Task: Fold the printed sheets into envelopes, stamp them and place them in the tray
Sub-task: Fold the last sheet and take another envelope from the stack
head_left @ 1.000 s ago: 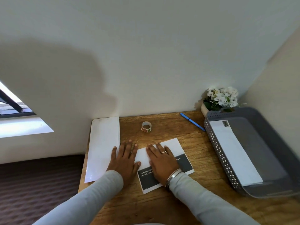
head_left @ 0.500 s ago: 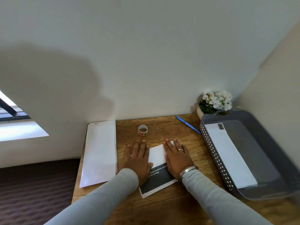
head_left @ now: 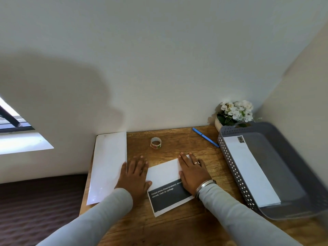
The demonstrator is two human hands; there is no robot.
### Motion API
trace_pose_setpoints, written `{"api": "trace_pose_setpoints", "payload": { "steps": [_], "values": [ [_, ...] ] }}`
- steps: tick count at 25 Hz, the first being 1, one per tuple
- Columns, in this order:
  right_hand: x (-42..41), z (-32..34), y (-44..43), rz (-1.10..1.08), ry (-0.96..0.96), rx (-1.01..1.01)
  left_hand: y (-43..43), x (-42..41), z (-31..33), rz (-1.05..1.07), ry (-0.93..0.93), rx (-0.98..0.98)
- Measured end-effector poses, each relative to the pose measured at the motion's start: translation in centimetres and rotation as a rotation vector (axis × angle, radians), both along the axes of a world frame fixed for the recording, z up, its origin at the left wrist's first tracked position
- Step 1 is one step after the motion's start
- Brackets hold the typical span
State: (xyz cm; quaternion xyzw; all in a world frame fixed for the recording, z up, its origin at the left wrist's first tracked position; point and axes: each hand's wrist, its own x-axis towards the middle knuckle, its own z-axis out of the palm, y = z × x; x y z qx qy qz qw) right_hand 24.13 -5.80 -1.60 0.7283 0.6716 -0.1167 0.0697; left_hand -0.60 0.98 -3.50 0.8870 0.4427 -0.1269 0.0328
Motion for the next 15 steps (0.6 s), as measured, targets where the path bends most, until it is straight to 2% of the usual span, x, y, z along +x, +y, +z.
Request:
{"api": "trace_pose_setpoints", "payload": {
  "steps": [8, 11, 15],
  "values": [
    [2.4, 3.7, 2.5, 0.084, 0.067, -0.133, -0.5, 1.3, 1.8, 0.054, -0.054, 0.002],
    [1.8, 3.7, 2.7, 0.064, 0.052, -0.111, 0.0, 1.8, 2.3, 0.068, -0.114, 0.005],
    [1.4, 3.6, 2.8, 0.039, 0.056, -0.087, 0.3, 2.1, 2.8, 0.053, -0.09, -0.052]
  ]
}}
